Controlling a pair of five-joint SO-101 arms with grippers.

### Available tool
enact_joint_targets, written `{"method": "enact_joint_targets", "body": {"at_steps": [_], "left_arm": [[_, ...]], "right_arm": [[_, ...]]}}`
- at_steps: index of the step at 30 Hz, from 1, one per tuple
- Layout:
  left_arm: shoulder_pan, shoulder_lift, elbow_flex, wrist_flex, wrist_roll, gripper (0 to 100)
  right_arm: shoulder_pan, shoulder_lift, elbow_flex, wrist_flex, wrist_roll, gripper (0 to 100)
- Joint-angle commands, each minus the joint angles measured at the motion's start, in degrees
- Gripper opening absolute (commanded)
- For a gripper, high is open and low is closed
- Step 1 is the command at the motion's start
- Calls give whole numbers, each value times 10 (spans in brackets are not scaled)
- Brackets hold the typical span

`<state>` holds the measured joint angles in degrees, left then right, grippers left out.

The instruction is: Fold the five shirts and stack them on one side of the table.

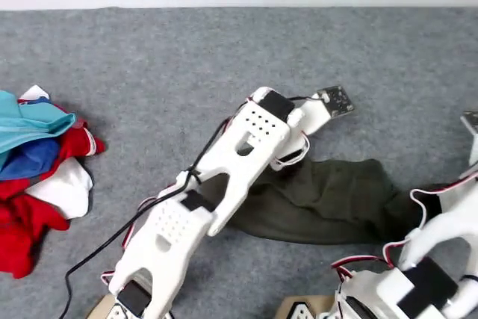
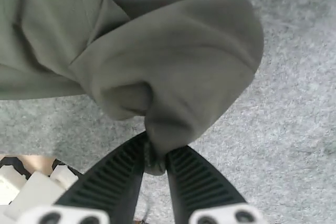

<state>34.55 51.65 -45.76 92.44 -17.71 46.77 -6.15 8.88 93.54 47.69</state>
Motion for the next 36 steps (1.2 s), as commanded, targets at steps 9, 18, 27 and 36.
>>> {"method": "enact_joint_targets", "body": {"at_steps": [9, 18, 27, 36], "left_arm": [[-130, -4, -264, 81, -21, 4], [-269, -59, -267, 81, -21, 8], [-99, -37, -213, 80, -21, 150], [8, 56, -153, 69, -21, 178]], "right_arm": [[-96, -9, -139, -6, -55, 10], [-258, -5, -272, -90, -69, 10], [-201, -6, -273, -43, -76, 10], [-100, -5, -242, 5, -57, 10]]}}
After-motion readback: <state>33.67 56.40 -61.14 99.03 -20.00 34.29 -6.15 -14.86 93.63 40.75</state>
